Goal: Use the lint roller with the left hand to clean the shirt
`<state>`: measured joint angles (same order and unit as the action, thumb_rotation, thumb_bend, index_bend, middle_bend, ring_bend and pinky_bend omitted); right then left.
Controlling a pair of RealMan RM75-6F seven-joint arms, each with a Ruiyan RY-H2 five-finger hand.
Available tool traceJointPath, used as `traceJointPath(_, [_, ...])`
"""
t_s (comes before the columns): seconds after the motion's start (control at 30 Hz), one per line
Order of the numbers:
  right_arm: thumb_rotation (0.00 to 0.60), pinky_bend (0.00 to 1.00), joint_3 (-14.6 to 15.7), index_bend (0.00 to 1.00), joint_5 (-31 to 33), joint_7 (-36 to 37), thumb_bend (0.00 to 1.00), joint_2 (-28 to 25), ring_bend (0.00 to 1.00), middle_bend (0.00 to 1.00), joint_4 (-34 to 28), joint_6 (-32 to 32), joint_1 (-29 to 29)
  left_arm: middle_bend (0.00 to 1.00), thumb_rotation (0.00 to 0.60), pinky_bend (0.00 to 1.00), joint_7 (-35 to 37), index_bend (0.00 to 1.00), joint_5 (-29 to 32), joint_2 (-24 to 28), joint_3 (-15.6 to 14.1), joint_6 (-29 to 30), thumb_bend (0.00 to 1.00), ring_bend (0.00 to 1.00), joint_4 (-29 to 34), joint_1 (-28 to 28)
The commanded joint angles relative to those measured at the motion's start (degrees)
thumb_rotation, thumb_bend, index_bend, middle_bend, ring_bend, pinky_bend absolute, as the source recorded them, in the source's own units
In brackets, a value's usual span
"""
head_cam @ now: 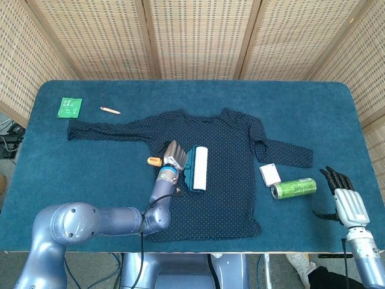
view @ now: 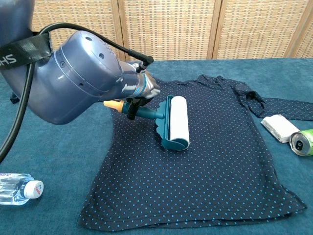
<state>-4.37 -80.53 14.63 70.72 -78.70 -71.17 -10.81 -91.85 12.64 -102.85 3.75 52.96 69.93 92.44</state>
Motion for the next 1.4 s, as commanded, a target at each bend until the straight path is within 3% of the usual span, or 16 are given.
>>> traceJointPath(0.03, [0.600,0.00,0.1,0.00,-0.1,-0.2,0.05,0.1,0.00,0.00,0.0,0.0,0.0,0.86,0.600,0.56,-0.4,0.91,-0.4,0.4,0.0,0.5,1.00,0.67,0.9,-0.6])
traceJointPath(0.27, [0.600,0.00,0.4,0.00,-0.5,-1.7,0.05,0.3,0.00,0.00,-0.4,-0.3,-0.1,0.86,0.600,0.56,-0.3,0.91,-2.3,3.1,-1.2,1.9,1.00,0.67,4.4,-2.6])
traceJointPath(0.87, [0.600,0.00,1.2,0.00,-2.0,-5.8,0.05,0.6,0.00,0.00,-2.7,-2.0,0.2,0.86,0.600,0.56,7.8,0.91,-9.8,12.8,-8.3,1.1,1.00,0.67,10.6,-13.1])
traceJointPath(1.07, [0.600,0.00,1.3,0.00,-2.1,-6.0,0.05,0.7,0.00,0.00,-2.8,-2.0,0.2,0.86,0.600,0.56,9.0,0.91,-10.7,13.8,-8.5,0.9,1.00,0.67,11.0,-13.9])
traceJointPath(1.4, [0.600,0.00,1.5,0.00,-2.6,-5.3,0.05,0.6,0.00,0.00,-2.9,-2.1,0.1,0.86,0.600,0.56,6.7,0.91,-8.3,9.2,-4.8,2.7,1.00,0.67,9.2,-10.8])
